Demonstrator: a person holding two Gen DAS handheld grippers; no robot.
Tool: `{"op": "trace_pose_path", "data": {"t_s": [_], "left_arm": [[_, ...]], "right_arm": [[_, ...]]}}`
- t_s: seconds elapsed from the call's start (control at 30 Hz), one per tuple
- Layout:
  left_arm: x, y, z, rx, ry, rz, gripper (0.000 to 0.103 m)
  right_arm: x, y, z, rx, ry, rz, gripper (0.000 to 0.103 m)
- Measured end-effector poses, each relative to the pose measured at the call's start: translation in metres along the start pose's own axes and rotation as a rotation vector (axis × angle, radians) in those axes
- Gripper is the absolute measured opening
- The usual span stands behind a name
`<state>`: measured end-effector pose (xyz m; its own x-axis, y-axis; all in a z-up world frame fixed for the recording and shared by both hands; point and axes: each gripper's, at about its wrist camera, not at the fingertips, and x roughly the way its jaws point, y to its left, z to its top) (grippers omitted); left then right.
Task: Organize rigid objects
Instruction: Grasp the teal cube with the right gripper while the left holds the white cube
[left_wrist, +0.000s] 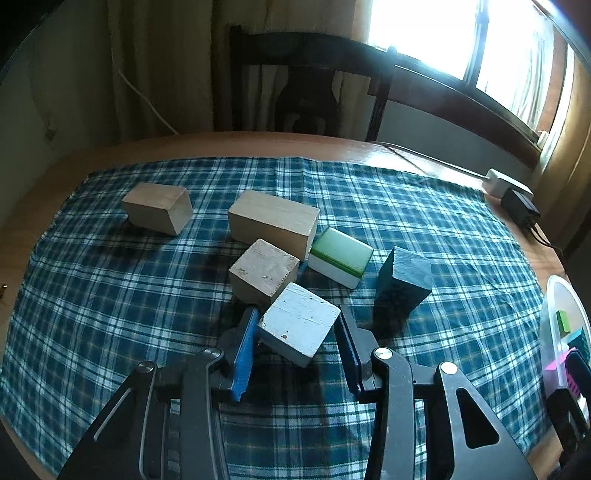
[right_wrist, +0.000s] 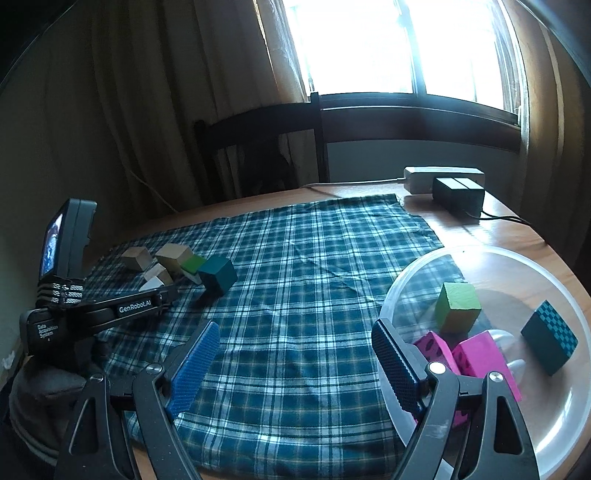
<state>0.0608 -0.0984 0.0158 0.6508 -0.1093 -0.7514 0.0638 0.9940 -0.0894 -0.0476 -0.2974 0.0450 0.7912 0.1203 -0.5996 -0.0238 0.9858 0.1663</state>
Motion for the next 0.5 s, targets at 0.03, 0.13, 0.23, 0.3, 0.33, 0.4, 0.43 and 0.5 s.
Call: {"op": "trace_pose_path", "data": {"t_s": [0.03, 0.13, 0.23, 0.3, 0.33, 0.4, 0.43, 0.5], "left_arm": [[-0.001, 0.000, 0.000, 0.001, -0.006, 0.005, 0.042], [-0.006, 0.003, -0.002, 0.002, -0.017, 0.019, 0.042], [-0.010, 0.007, -0.003, -0.006, -0.022, 0.023, 0.042], [-0.013, 0.010, -0.004, -0.011, -0.025, 0.034, 0.042], [-0.014, 0.011, -0.005, -0.011, -0.028, 0.041, 0.042], [-0.016, 0.012, -0.005, -0.010, -0.033, 0.051, 0.042], [-0.017, 0.014, -0.006, -0.012, -0.036, 0.053, 0.042], [-0.022, 0.016, -0.007, -0.015, -0.046, 0.058, 0.042]], "right_arm": [[0.001, 0.000, 0.000, 0.001, 0.003, 0.000, 0.087], [0.004, -0.001, -0.001, 0.006, 0.015, 0.001, 0.087], [0.006, -0.001, -0.001, 0.006, 0.025, 0.000, 0.087], [0.008, 0.001, -0.002, -0.003, 0.028, -0.002, 0.087], [0.008, 0.002, -0.002, -0.006, 0.030, -0.003, 0.087], [0.011, 0.004, -0.004, -0.014, 0.040, -0.004, 0.087], [0.012, 0.005, -0.004, -0.019, 0.044, -0.003, 0.087], [0.013, 0.005, -0.005, -0.017, 0.055, 0.008, 0.087]]}}
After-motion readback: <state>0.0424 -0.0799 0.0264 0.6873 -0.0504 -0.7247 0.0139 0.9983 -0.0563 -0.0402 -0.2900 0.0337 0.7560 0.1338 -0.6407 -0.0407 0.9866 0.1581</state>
